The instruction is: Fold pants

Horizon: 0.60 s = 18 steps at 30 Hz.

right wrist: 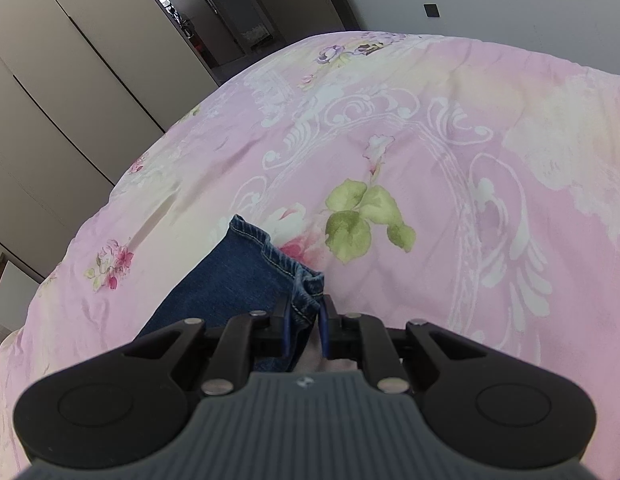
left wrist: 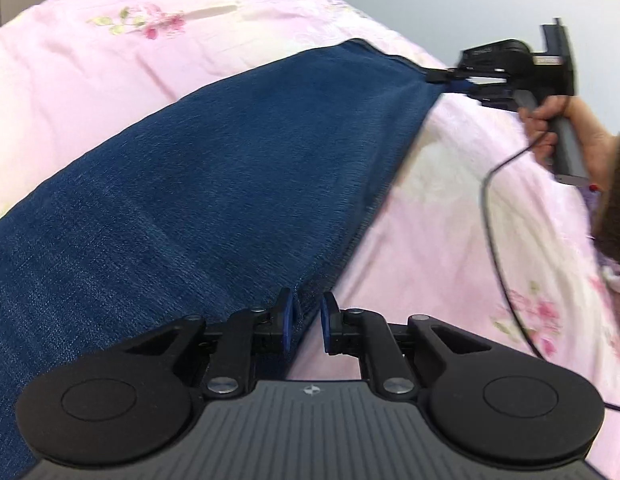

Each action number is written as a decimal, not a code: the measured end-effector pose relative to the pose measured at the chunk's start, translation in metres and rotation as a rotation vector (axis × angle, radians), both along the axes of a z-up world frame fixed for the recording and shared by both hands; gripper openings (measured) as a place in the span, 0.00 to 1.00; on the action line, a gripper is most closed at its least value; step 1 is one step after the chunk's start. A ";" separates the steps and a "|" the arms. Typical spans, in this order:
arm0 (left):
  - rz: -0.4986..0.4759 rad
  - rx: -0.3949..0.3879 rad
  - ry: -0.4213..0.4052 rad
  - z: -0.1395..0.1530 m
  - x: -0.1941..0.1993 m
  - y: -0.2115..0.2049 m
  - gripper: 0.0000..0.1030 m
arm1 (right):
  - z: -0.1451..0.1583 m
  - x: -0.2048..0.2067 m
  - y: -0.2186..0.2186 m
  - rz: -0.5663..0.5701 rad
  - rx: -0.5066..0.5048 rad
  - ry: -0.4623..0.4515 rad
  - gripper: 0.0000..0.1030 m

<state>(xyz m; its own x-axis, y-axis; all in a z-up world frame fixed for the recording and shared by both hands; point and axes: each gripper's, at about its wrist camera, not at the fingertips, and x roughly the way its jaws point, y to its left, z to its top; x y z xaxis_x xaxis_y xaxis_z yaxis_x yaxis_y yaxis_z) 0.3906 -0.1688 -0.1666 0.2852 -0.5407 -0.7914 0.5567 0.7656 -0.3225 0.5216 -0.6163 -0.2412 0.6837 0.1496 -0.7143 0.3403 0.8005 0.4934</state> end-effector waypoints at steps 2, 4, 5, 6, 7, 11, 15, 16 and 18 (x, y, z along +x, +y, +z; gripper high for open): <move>-0.026 0.008 -0.013 0.003 -0.005 -0.001 0.14 | 0.004 0.000 0.001 0.009 -0.004 -0.011 0.09; -0.029 0.039 -0.016 -0.003 -0.006 -0.007 0.14 | 0.009 -0.001 0.003 0.013 -0.011 -0.019 0.09; -0.024 0.056 -0.016 -0.008 -0.006 -0.012 0.14 | 0.011 -0.001 0.004 0.014 -0.014 -0.022 0.09; -0.018 0.077 -0.019 -0.013 -0.006 -0.016 0.14 | 0.014 -0.002 0.005 0.013 -0.015 -0.027 0.09; -0.014 0.092 -0.023 -0.015 -0.006 -0.019 0.15 | 0.016 -0.003 0.006 0.012 -0.015 -0.031 0.09; 0.046 0.028 -0.014 0.004 -0.008 0.001 0.15 | 0.033 -0.011 0.011 0.028 -0.016 -0.060 0.09; 0.158 0.068 -0.093 0.025 0.004 0.046 0.15 | 0.064 -0.017 0.017 0.077 -0.019 -0.118 0.09; 0.184 0.091 -0.096 0.026 0.010 0.055 0.14 | 0.073 -0.019 0.020 0.092 -0.024 -0.134 0.09; 0.241 0.168 -0.128 0.023 0.026 0.071 0.14 | 0.089 -0.023 0.028 0.121 -0.031 -0.166 0.09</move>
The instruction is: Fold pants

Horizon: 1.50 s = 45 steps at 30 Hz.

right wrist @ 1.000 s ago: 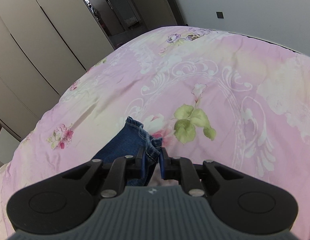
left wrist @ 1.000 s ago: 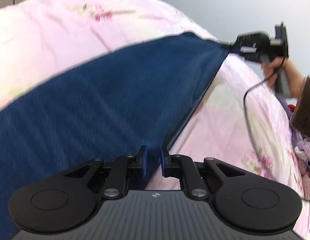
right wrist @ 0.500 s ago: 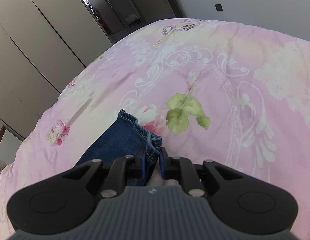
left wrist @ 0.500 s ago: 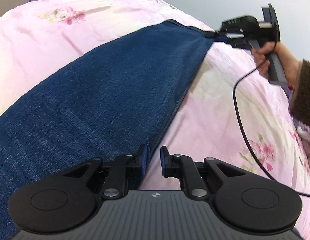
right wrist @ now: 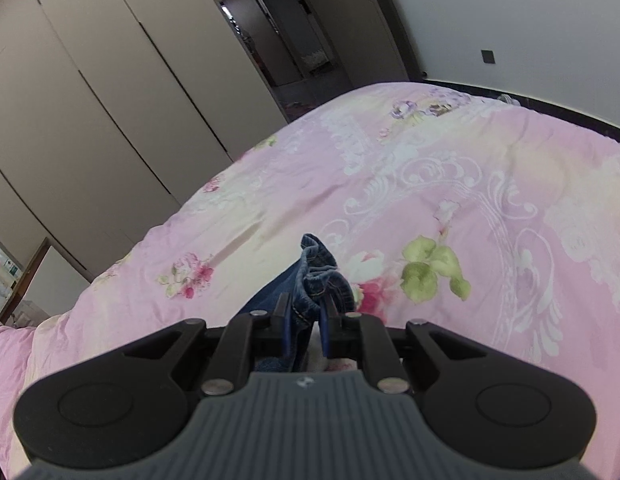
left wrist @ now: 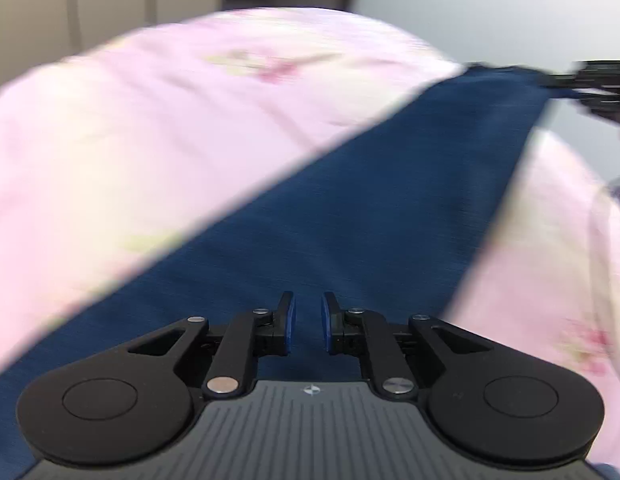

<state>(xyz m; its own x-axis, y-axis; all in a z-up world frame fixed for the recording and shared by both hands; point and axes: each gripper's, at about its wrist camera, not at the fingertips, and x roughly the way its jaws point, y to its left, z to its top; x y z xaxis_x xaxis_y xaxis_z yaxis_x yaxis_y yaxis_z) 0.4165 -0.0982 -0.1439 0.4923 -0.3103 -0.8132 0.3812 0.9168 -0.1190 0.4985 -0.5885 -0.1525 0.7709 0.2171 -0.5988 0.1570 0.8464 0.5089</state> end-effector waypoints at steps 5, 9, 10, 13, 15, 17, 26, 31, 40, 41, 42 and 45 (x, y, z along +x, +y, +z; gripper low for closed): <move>0.061 0.093 -0.010 -0.021 0.037 0.005 0.11 | 0.026 -0.006 0.017 0.040 -0.021 -0.033 0.08; 0.109 0.133 -0.004 -0.040 0.055 -0.004 0.10 | 0.045 -0.008 0.026 0.061 -0.017 -0.046 0.08; 0.117 0.130 -0.005 -0.041 0.055 -0.003 0.10 | 0.052 -0.010 0.029 0.072 -0.020 -0.054 0.08; 0.123 0.104 -0.017 -0.033 0.046 0.006 0.10 | 0.078 -0.015 0.041 0.117 -0.024 -0.084 0.08; 0.140 0.061 -0.021 -0.018 0.037 0.017 0.10 | 0.098 -0.019 0.054 0.146 -0.029 -0.105 0.08; 0.142 0.012 -0.031 0.002 0.021 0.031 0.10 | 0.119 -0.026 0.073 0.187 -0.027 -0.134 0.07; 0.212 -0.088 -0.062 0.088 -0.086 0.123 0.11 | 0.185 -0.073 0.219 0.434 -0.022 -0.205 0.07; 0.277 -0.120 -0.085 0.100 -0.157 0.181 0.13 | 0.178 -0.108 0.326 0.567 -0.018 -0.187 0.07; 0.583 -0.325 0.068 0.037 -0.248 0.278 0.13 | 0.068 -0.232 0.546 0.969 -0.363 -0.133 0.07; 0.612 -0.358 0.083 0.031 -0.256 0.285 0.15 | 0.050 -0.249 0.564 1.023 -0.443 -0.121 0.07; 0.637 -0.390 0.093 0.026 -0.263 0.291 0.17 | 0.029 -0.263 0.577 1.075 -0.516 -0.112 0.07; 0.683 -0.461 0.106 0.016 -0.273 0.300 0.27 | -0.022 -0.296 0.595 1.167 -0.714 -0.133 0.07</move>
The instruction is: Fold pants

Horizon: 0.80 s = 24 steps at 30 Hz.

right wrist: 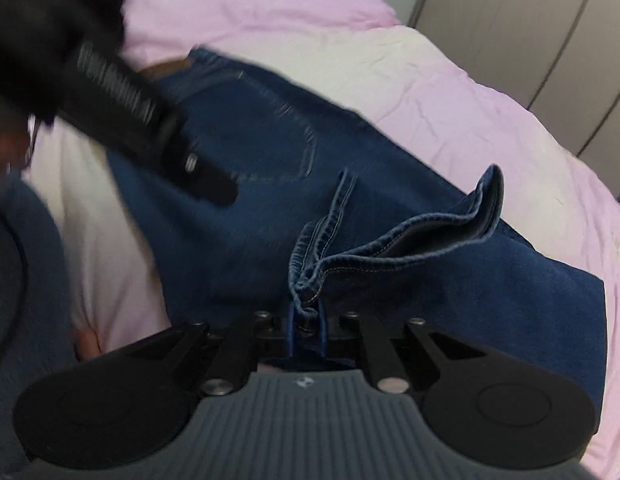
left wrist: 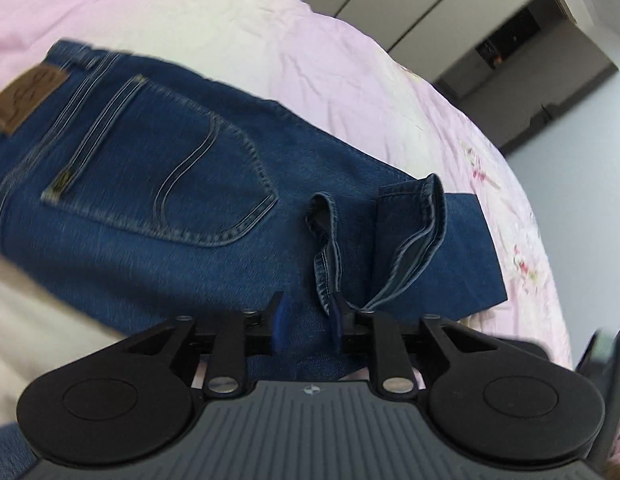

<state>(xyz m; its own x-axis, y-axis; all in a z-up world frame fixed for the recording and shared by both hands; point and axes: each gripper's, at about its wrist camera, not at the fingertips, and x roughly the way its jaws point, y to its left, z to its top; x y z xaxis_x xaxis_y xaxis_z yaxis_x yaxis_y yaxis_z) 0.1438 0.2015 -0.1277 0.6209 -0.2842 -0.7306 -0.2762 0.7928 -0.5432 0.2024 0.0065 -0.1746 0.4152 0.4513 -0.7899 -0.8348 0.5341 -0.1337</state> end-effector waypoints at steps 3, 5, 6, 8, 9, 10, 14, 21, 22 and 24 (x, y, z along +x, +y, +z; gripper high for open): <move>0.001 -0.039 -0.013 -0.008 -0.006 0.005 0.30 | -0.024 -0.025 0.004 0.024 -0.077 -0.061 0.10; 0.003 -0.056 -0.025 -0.011 -0.005 0.006 0.32 | -0.025 -0.030 0.004 0.033 -0.074 -0.060 0.22; 0.005 -0.062 -0.029 -0.012 -0.009 0.008 0.33 | -0.023 -0.031 0.003 0.037 -0.060 -0.042 0.26; 0.012 -0.079 -0.038 -0.013 -0.010 0.010 0.35 | -0.013 -0.029 0.002 0.041 -0.025 -0.013 0.27; 0.017 -0.090 -0.048 -0.014 -0.010 0.013 0.37 | -0.006 -0.029 -0.003 0.034 0.003 0.011 0.27; 0.022 -0.098 -0.053 -0.014 -0.010 0.014 0.41 | 0.000 -0.027 -0.008 0.019 0.033 0.031 0.27; 0.051 -0.122 -0.048 -0.021 -0.006 0.017 0.47 | 0.023 -0.005 -0.026 -0.084 0.144 0.084 0.29; 0.089 -0.125 -0.026 -0.030 -0.009 0.020 0.47 | 0.015 0.046 0.003 -0.196 0.185 0.168 0.28; 0.085 -0.132 -0.024 -0.031 -0.010 0.020 0.47 | 0.009 0.048 0.007 -0.201 0.158 0.175 0.28; 0.072 -0.135 -0.032 -0.033 -0.010 0.020 0.47 | -0.003 0.056 0.009 -0.218 0.122 0.206 0.15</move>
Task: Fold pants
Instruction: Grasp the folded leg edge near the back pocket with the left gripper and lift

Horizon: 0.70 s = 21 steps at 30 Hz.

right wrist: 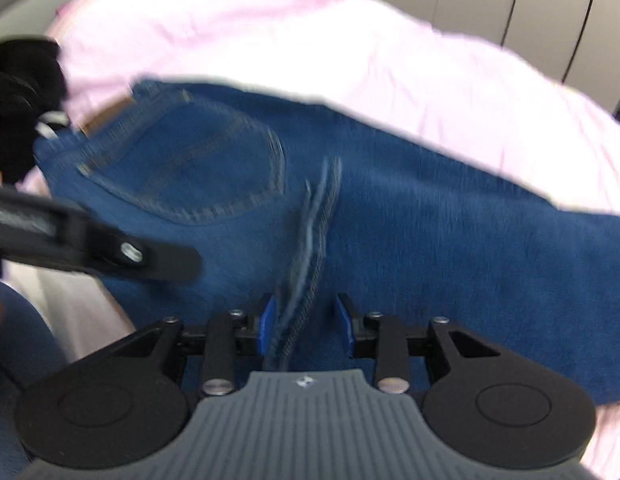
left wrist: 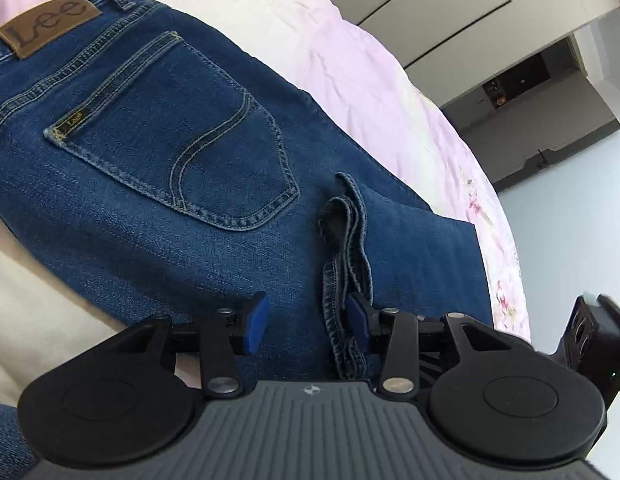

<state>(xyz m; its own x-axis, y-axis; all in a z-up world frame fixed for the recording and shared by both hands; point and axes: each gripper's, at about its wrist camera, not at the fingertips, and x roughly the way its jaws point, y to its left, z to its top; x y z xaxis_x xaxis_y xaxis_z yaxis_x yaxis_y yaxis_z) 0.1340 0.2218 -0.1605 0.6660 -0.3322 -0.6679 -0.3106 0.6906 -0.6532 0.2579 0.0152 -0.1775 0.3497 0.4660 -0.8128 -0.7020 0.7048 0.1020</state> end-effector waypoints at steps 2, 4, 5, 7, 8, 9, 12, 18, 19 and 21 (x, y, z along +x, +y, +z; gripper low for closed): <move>-0.013 -0.020 -0.009 -0.003 0.002 0.000 0.47 | 0.000 0.001 -0.014 -0.016 0.065 0.030 0.05; -0.027 -0.054 -0.029 -0.007 0.007 -0.001 0.49 | 0.008 -0.002 -0.029 -0.004 0.112 0.056 0.00; -0.036 -0.062 -0.037 -0.008 0.010 -0.002 0.53 | 0.012 -0.004 -0.034 0.006 0.123 0.060 0.00; -0.048 -0.060 -0.035 -0.012 0.017 -0.008 0.56 | 0.018 -0.007 -0.043 0.019 0.113 0.068 0.00; -0.049 -0.055 -0.026 -0.013 0.020 -0.011 0.56 | 0.019 -0.010 -0.046 0.022 0.110 0.086 0.00; -0.057 -0.047 -0.023 -0.012 0.024 -0.016 0.57 | 0.015 -0.010 -0.045 0.026 0.100 0.110 0.00; -0.089 0.010 -0.039 -0.011 0.029 -0.026 0.71 | -0.001 -0.011 -0.037 0.050 0.044 0.136 0.00; -0.157 0.127 -0.008 -0.020 0.049 -0.053 0.79 | -0.016 -0.015 -0.037 0.016 0.075 0.162 0.00; -0.162 0.166 -0.006 -0.021 0.052 -0.058 0.79 | -0.016 -0.016 -0.040 0.013 0.083 0.162 0.00; -0.177 0.230 -0.001 -0.025 0.058 -0.067 0.79 | -0.016 -0.016 -0.045 -0.004 0.106 0.176 0.00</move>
